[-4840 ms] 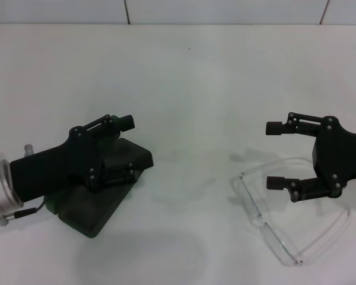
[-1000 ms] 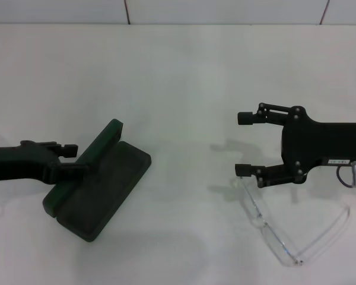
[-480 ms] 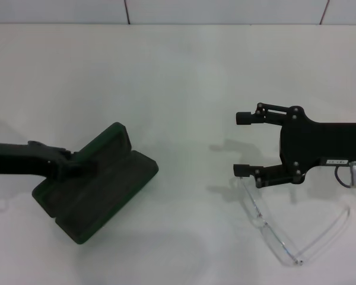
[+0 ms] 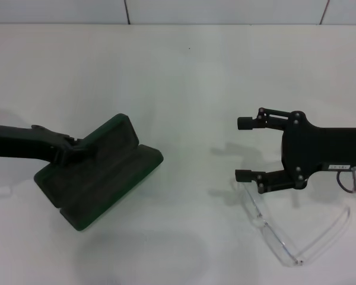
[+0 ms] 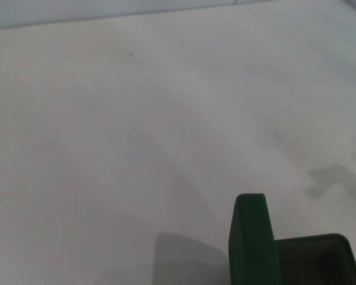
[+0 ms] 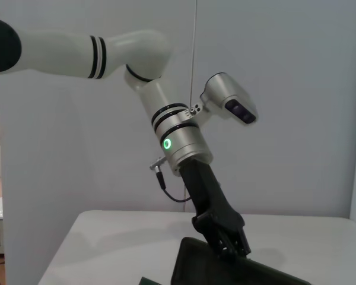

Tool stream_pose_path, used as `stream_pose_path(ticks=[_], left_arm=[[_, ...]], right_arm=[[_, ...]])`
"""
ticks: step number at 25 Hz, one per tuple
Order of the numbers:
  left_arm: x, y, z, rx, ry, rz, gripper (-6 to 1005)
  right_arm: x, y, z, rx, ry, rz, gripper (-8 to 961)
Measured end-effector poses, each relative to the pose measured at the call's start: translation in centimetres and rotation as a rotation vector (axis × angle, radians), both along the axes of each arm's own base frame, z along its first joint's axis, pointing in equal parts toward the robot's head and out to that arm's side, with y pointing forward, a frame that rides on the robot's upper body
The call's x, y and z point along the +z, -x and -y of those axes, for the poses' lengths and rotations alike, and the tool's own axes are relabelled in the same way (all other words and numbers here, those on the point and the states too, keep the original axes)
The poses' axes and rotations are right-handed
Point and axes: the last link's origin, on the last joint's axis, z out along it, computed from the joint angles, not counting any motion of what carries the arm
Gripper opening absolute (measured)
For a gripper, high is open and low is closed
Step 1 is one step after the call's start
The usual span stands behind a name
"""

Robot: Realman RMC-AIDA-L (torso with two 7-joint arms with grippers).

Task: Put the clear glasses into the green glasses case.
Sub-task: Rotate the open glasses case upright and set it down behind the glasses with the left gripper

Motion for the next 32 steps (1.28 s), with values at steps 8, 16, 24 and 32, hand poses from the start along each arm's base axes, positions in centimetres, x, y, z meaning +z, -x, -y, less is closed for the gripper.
stream_pose_path(ticks=[8,16,24,32], left_arm=[[0.1,-1.7,-2.1,-0.055,-0.033,-0.016,210],[-2.2,-6.1,-5.2,-0.381,-0.010,-0.159,216],[-7.4,-14.4,-7.5,-0.793,0.112,-0.300,222],[-10.7,-18.4,-8.7,-0.911,0.153,-0.235,228]], right_arm=[[-0.7,-0.4,1.7,0.060,0.056,0.019,869],[-2.8,-1.5,4.8,0.168,0.139,0.084,868],[-3.7,-2.0,6.7,0.173,0.200,0.072,868],[-3.9,-2.4,7.4,0.175,0.195,0.064,869]])
